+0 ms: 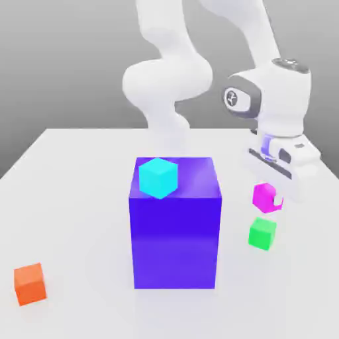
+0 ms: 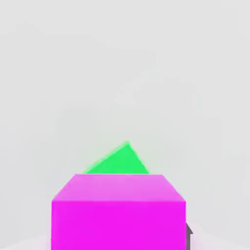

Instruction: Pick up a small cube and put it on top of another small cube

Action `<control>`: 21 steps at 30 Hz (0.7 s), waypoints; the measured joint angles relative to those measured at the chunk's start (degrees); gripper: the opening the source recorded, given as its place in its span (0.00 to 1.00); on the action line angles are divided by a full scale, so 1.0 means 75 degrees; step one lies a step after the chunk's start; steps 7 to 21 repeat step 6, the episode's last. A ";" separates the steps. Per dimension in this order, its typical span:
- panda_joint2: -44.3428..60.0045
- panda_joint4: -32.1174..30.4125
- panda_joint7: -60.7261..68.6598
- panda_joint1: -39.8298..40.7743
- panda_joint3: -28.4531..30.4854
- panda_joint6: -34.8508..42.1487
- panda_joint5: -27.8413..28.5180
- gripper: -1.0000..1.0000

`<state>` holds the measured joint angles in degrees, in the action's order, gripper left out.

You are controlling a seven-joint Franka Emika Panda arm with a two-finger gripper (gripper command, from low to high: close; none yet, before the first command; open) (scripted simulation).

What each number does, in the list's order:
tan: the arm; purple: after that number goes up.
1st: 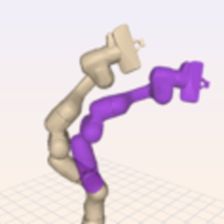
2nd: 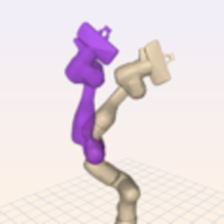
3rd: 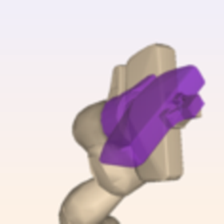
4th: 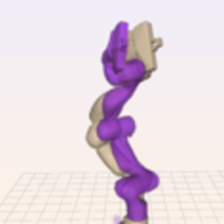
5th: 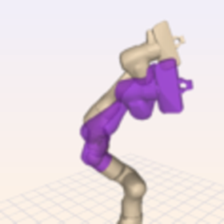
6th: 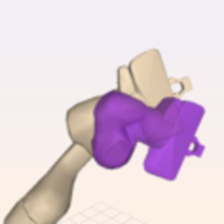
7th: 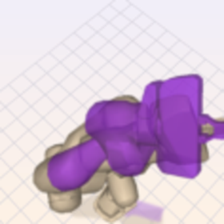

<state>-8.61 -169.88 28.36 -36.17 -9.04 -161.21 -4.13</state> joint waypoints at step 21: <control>0.1069 0.0042 -0.0350 0.0190 -0.0010 -0.1018 0.0521 1.00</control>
